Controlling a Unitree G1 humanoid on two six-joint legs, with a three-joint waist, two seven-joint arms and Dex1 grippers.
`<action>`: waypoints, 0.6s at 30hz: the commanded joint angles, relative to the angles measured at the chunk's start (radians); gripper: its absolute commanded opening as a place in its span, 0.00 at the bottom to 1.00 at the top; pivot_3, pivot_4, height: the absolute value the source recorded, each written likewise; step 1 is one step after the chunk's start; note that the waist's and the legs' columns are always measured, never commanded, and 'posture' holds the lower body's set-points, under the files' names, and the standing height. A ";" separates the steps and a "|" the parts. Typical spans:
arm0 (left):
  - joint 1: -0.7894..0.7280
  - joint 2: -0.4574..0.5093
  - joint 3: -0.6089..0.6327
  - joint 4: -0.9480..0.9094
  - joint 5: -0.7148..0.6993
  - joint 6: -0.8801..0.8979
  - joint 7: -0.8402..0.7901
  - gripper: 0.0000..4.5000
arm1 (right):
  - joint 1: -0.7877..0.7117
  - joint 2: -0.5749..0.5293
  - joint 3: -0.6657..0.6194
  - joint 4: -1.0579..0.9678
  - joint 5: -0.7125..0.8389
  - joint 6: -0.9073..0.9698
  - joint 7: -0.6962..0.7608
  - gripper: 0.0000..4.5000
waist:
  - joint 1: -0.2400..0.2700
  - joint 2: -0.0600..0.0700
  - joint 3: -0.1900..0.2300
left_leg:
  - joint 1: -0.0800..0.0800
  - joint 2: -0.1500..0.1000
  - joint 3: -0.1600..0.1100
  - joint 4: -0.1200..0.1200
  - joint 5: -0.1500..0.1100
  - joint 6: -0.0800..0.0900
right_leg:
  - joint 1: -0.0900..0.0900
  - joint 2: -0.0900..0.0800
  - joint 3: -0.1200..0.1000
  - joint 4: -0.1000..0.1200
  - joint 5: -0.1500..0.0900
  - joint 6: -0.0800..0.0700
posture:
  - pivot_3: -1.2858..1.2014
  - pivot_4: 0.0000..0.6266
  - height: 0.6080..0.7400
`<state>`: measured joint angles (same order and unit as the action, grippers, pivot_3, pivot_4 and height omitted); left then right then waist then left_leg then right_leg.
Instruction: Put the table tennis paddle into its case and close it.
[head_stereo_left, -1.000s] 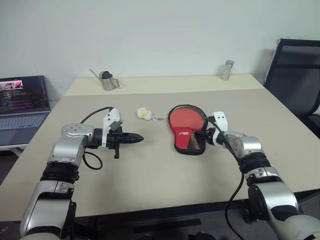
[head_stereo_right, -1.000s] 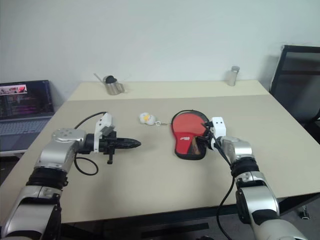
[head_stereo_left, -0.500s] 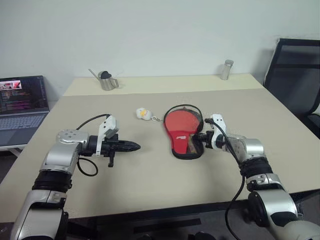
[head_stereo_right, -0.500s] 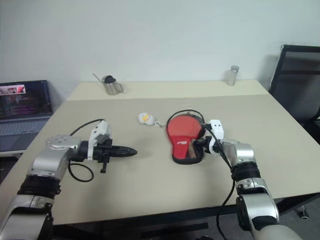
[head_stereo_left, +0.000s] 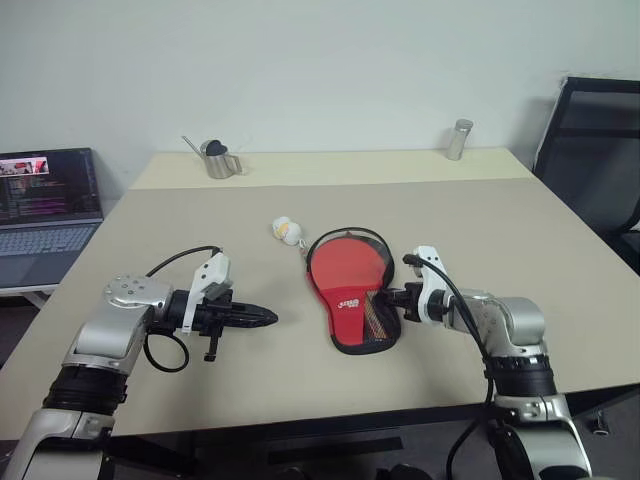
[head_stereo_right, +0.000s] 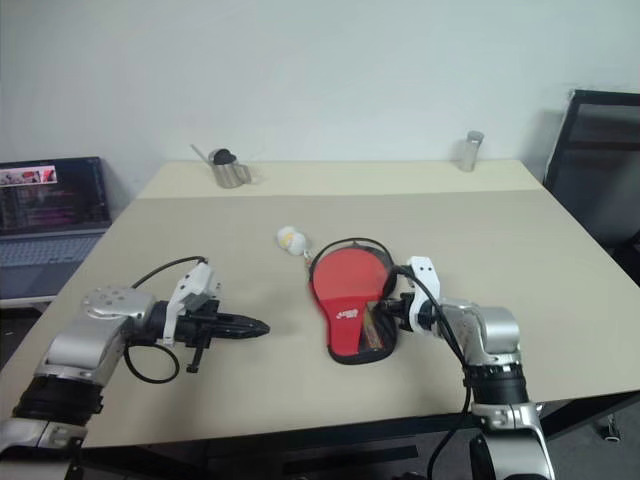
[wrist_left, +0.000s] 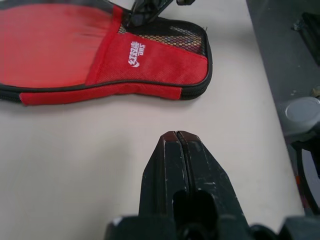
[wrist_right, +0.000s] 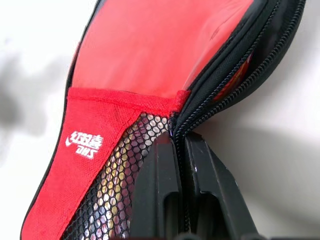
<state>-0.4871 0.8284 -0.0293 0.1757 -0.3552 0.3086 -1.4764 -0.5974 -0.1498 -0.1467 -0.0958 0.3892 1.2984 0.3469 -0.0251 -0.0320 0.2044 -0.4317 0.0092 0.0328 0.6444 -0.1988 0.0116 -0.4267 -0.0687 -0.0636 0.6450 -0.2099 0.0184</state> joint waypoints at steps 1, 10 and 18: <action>0.016 0.022 0.033 -0.072 -0.040 0.021 -0.007 0.00 | 0.045 0.040 -0.045 -0.192 0.052 0.130 -0.051 0.00 | 0.001 0.000 0.000 | 0.000 0.000 0.000 0.000 0.000 0.000 | 0.000 0.000 0.000 0.000 0.000 0.000 | 0.52 0.24 1.00; 0.026 0.043 0.027 -0.109 -0.064 0.040 -0.015 0.00 | 0.124 0.113 0.014 -0.347 0.112 0.238 -0.047 0.00 | -0.001 0.000 0.000 | 0.000 0.001 0.000 0.000 0.000 0.000 | 0.000 0.001 -0.001 0.000 -0.002 0.003 | 0.52 0.24 1.00; 0.026 0.058 0.018 -0.125 -0.067 0.045 -0.023 0.00 | 0.115 0.130 0.112 -0.268 0.096 0.148 -0.046 0.00 | -0.003 0.000 0.000 | 0.000 0.001 0.000 0.000 0.000 0.000 | -0.001 0.002 -0.001 0.000 -0.003 0.002 | 0.52 0.24 1.00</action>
<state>-0.4584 0.8657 -0.0310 0.0876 -0.3973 0.3474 -1.4789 -0.4680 -0.0315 -0.0526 -0.3505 0.4628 1.4730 0.2840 -0.0284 -0.0320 0.2044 -0.4317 0.0104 0.0327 0.6443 -0.1989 0.0114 -0.4272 -0.0668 -0.0643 0.6448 -0.2130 0.0202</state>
